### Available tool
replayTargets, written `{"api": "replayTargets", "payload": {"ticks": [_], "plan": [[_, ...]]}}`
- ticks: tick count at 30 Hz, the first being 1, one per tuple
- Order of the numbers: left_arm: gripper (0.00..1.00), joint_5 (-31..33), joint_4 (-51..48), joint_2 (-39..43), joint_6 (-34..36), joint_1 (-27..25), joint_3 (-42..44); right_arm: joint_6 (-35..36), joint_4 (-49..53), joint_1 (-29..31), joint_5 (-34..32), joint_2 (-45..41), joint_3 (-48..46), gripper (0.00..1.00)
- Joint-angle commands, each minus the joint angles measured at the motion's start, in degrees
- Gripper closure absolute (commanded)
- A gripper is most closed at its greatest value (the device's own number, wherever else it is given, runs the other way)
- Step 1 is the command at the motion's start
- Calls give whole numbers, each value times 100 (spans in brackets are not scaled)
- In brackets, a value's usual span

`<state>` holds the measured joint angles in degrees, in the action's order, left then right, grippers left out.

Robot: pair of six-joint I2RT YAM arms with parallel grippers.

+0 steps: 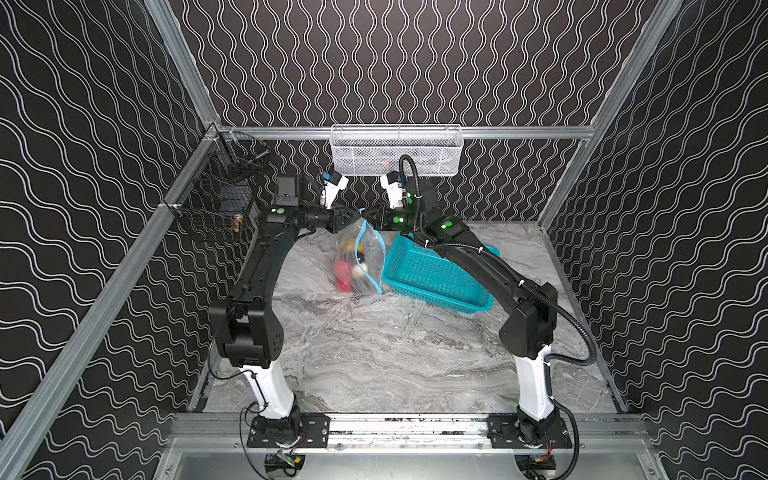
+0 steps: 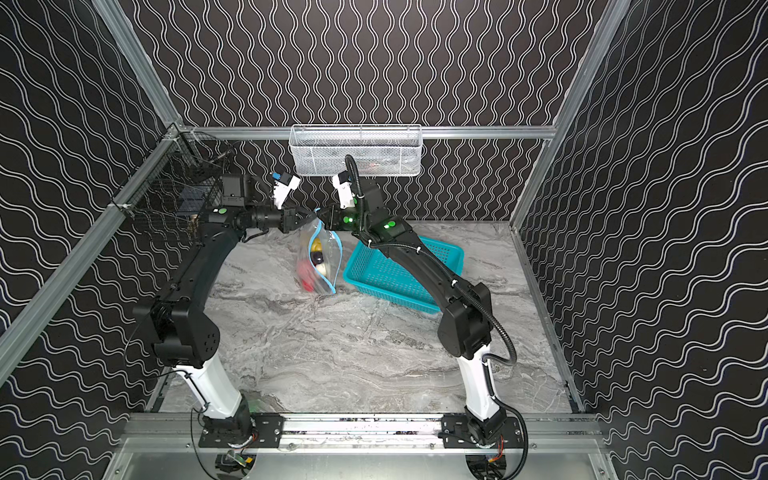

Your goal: Place the food in the zip-top bag and seal the zipper

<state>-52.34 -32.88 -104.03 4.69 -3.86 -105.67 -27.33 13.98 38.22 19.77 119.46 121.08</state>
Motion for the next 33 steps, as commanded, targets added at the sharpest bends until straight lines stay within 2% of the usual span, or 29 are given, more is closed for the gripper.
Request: {"api": "replayTargets", "payload": {"ticks": [1, 15, 21, 33], "plan": [[100, 213, 528, 83, -152, 8, -41, 123, 500, 45, 10, -80, -50, 91], [100, 392, 540, 117, -299, 8, -26, 307, 791, 153, -222, -37, 33, 91], [100, 388, 625, 97, -448, 8, -35, 215, 616, 234, -215, -85, -152, 90], [100, 576, 586, 169, -534, 14, -55, 246, 1002, 300, -1088, -91, -231, 92]]}}
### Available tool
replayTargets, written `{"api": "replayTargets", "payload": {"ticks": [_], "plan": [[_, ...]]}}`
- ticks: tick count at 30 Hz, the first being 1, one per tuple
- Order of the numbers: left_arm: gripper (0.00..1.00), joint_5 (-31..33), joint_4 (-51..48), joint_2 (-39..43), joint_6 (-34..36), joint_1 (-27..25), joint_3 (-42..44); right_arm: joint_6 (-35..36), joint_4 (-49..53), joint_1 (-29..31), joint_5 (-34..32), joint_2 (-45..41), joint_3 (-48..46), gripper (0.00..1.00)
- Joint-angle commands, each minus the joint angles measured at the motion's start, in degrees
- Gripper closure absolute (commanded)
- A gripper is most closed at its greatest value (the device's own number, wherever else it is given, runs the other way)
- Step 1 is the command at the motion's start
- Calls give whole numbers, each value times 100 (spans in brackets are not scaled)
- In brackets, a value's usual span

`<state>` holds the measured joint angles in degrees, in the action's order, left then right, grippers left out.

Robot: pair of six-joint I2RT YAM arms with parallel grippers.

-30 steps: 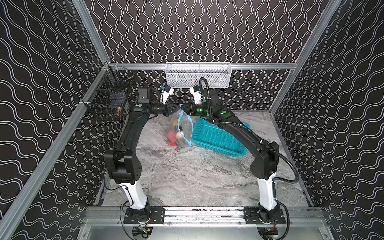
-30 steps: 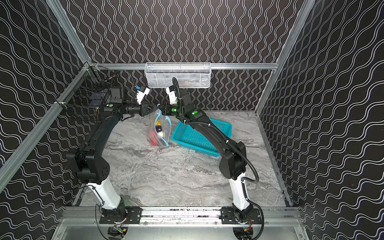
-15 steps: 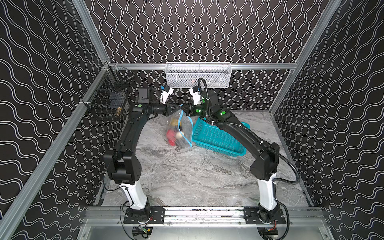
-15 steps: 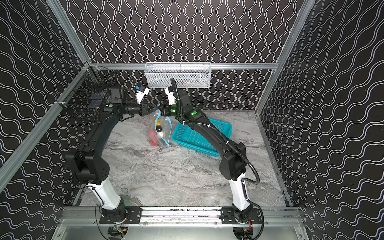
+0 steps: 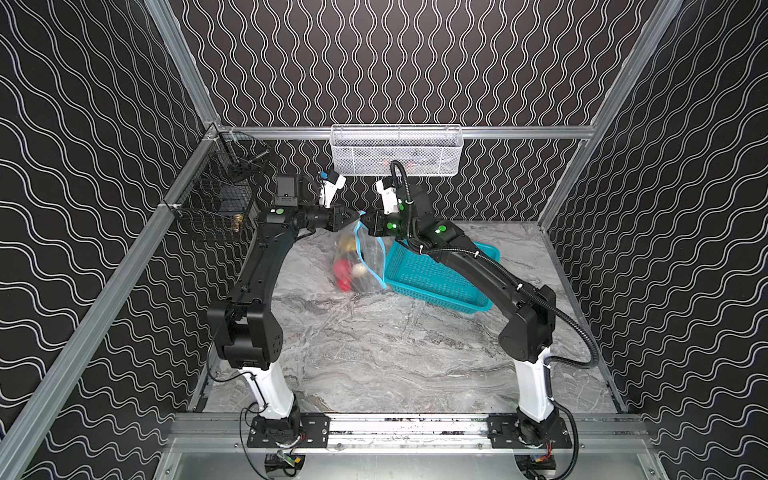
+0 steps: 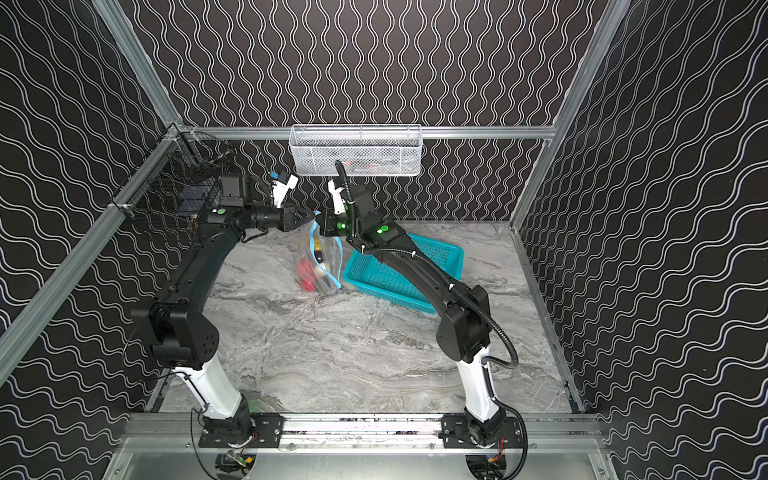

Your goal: Place the food in the zip-top bag and seal the zipper

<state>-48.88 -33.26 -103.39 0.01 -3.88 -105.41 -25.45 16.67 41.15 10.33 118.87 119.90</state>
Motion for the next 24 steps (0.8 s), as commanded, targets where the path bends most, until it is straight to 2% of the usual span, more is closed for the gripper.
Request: {"api": "replayTargets", "payload": {"ticks": [1, 8, 13, 18, 23, 24], "plan": [[100, 253, 627, 113, -55, 19, -79, 55, 693, 8, -145, -77, -177, 92], [100, 261, 671, 107, -155, 19, -85, 24, 511, 8, 38, -239, -400, 92], [100, -36, 761, 105, -207, 19, -25, 94, 372, 8, 136, -320, -464, 92], [100, -213, 313, -45, 448, 27, -192, 333, 397, 12, 233, -316, -299, 91], [49, -598, -477, -341, 1025, 80, -718, 618, 473, 8, 426, -244, -153, 91], [42, -564, -626, -392, 1038, 81, -837, 673, 498, 8, 426, -227, -122, 91]]}}
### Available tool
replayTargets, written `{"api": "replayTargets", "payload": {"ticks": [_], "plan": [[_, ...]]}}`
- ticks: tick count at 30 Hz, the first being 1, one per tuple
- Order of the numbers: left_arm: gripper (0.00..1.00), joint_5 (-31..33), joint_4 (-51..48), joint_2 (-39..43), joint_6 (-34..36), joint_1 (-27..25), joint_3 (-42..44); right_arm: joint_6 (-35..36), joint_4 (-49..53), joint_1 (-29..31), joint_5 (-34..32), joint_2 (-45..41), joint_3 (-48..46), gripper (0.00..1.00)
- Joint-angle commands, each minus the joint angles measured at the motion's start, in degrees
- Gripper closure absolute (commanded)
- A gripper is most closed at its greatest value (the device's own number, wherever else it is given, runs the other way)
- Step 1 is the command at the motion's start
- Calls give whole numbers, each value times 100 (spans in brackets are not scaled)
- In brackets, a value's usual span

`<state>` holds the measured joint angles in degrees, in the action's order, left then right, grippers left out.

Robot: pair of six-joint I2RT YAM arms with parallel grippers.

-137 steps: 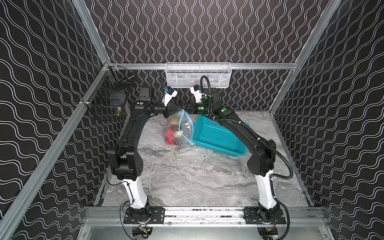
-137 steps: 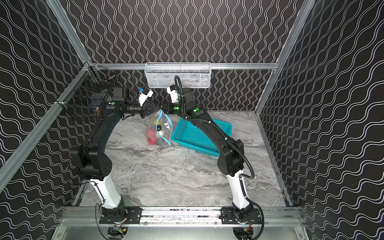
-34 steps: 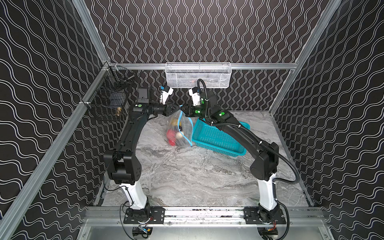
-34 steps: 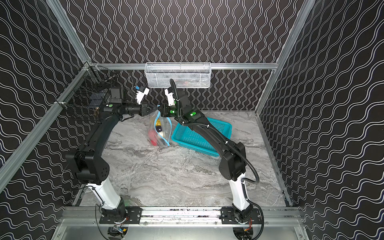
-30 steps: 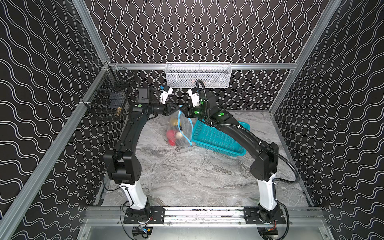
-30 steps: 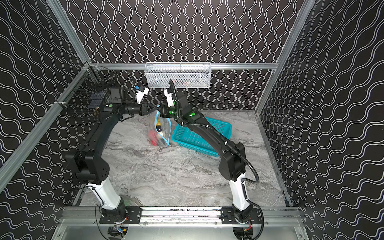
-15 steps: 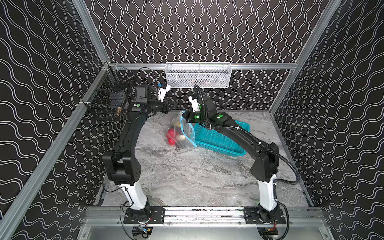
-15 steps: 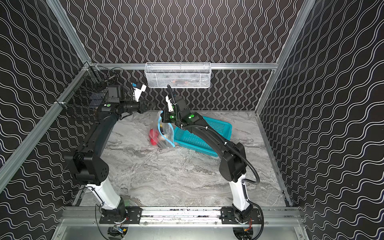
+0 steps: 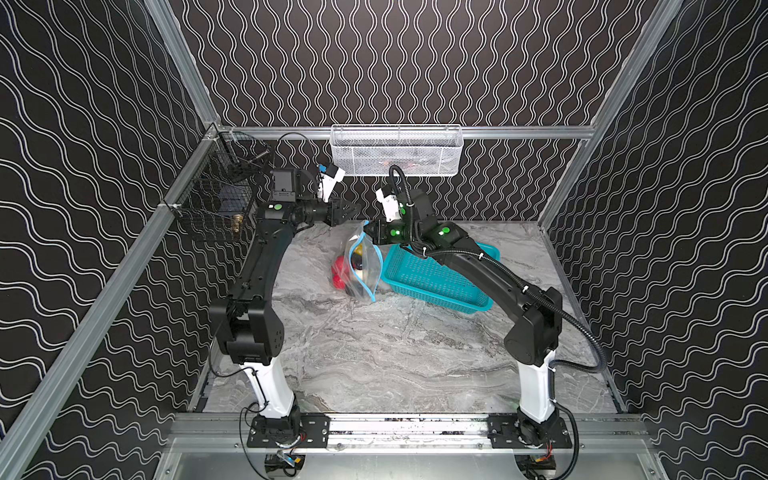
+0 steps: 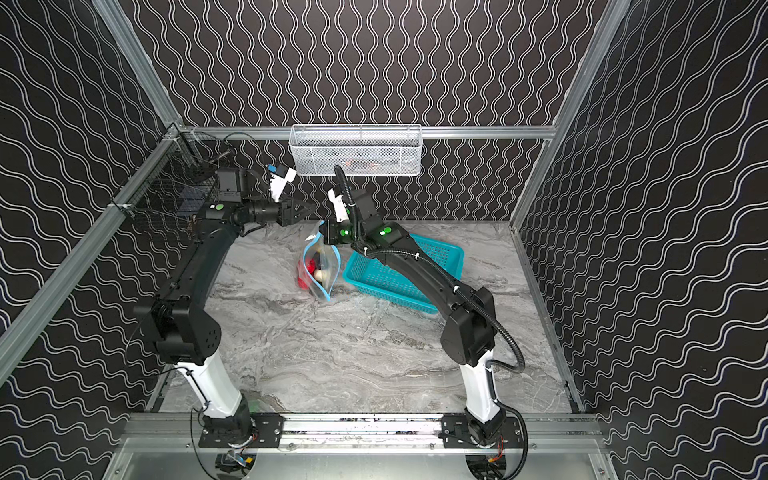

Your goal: Place the food in the zip-top bag and seal the zipper

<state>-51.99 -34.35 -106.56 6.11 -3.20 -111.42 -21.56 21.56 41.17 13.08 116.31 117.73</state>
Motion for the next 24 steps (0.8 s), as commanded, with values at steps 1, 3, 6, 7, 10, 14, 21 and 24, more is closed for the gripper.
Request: {"api": "replayTargets", "payload": {"ticks": [1, 3, 6, 7, 10, 14, 21, 24], "plan": [[36, -189, -669, -113, 363, 13, -355, 337, 40, 5, 149, 56, 154, 90], [29, -168, -835, -136, 154, 13, -493, 453, 142, 5, 143, 129, 283, 90], [19, -1, -588, 105, -516, 9, -187, 537, 245, 5, 130, 236, 461, 90], [14, 69, -474, 225, -683, 4, -32, 550, 269, 5, 108, 261, 508, 90], [2, 463, -401, 469, -1039, -12, 214, 565, 287, 5, 99, 291, 562, 90], [3, 756, -824, 401, -1251, -40, 30, 601, 234, 5, 89, 252, 497, 90], [15, 856, -1307, 72, -1702, -75, -325, 836, 409, 54, -4, 275, 603, 90], [18, 844, -1494, -56, -1818, -126, -500, 965, 549, 97, -91, 332, 732, 90]]}}
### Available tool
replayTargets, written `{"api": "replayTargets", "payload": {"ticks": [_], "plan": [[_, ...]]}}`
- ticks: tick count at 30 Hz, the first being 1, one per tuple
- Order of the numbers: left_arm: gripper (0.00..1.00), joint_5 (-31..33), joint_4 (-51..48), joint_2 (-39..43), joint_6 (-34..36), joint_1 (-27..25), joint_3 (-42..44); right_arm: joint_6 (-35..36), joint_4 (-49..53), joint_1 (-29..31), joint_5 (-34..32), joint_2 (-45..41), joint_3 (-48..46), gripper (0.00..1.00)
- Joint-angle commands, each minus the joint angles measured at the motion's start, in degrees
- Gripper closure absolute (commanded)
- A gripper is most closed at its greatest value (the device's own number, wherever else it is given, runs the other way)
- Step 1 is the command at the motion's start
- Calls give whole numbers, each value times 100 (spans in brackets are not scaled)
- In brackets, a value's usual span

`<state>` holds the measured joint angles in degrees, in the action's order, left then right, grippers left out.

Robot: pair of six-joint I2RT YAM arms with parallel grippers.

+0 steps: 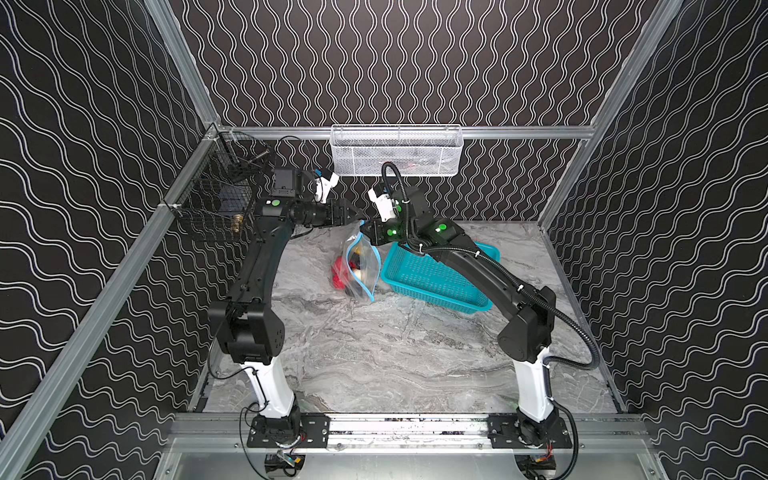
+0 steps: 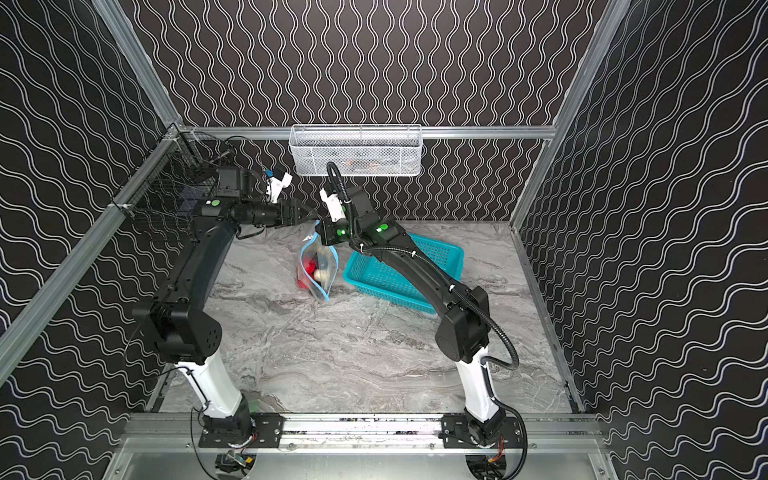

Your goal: Place the food in the zip-top bag and seal the zipper

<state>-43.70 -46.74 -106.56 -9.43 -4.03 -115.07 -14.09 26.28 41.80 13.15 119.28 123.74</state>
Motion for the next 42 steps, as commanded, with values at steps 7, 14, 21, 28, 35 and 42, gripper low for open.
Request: {"api": "replayTargets", "payload": {"ticks": [7, 14, 21, 28, 35, 42], "plan": [[20, 8, -866, -355, -416, -107, -654, 601, 513, 196, -615, 253, 555, 89], [21, 138, -1026, -290, -492, -107, -664, 765, 562, 240, -924, 270, 548, 89], [31, -45, -1034, -319, -542, -115, -503, 877, 596, 294, -1110, 307, 593, 89], [37, -237, -895, -322, -560, -177, -302, 954, 633, 337, -1192, 397, 695, 88], [45, -372, -994, -337, 45, -299, -410, 960, 545, 337, -1095, 350, 609, 88], [62, 321, -1231, -323, 684, -558, -470, 978, 487, 337, -998, 324, 574, 88]]}}
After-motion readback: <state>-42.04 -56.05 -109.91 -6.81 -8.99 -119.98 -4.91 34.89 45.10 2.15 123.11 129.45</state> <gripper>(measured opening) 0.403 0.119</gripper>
